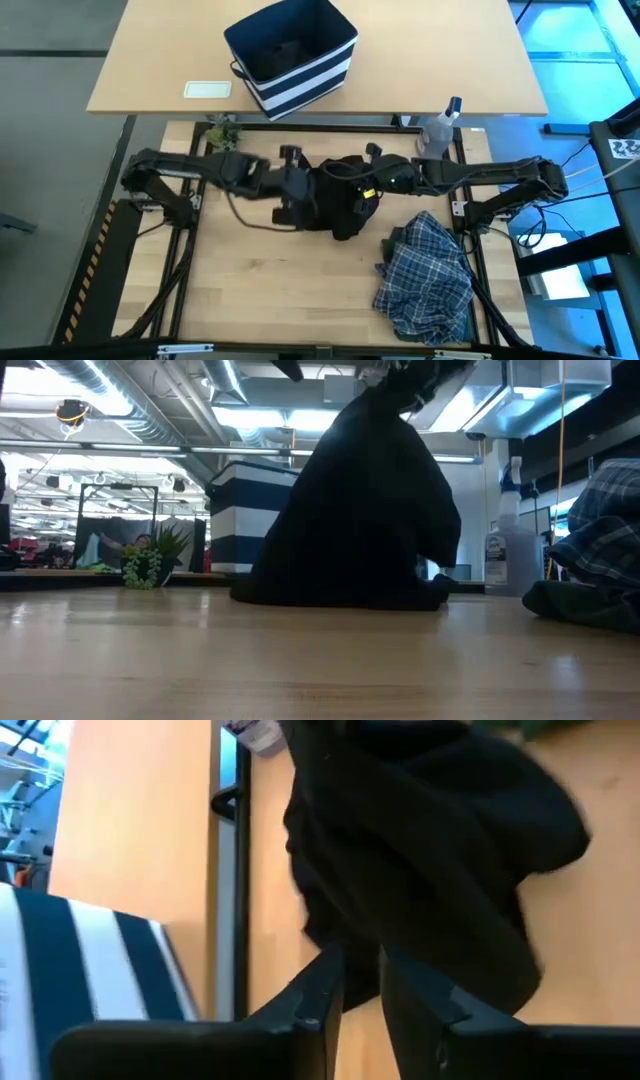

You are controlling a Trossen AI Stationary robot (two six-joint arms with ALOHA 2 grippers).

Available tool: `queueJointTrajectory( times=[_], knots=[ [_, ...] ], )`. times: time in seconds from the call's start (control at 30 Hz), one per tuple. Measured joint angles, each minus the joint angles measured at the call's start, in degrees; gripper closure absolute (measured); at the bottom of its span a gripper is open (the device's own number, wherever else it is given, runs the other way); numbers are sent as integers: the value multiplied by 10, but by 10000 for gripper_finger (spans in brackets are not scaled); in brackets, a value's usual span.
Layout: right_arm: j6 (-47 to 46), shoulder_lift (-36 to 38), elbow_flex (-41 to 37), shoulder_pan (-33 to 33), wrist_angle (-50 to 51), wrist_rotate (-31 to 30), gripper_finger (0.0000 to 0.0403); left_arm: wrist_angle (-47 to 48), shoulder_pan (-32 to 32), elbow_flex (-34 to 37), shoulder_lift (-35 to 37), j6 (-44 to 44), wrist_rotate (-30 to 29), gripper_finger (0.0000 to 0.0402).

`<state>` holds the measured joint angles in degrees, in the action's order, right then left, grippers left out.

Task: Fold Laundry from Bin
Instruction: Fold the black shirt

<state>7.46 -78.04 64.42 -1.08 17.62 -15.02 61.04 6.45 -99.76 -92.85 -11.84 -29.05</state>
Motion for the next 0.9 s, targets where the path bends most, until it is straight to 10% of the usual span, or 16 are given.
queueJointTrajectory(
  times=[0.4,0.9],
  knots=[
    [-28,0,-108,0,-172,56,397,-438,74,371,153,36,-3,353],
    [-10,-39,-135,-1,-331,13,262,-557,9,481,157,45,46,353]
  ],
)
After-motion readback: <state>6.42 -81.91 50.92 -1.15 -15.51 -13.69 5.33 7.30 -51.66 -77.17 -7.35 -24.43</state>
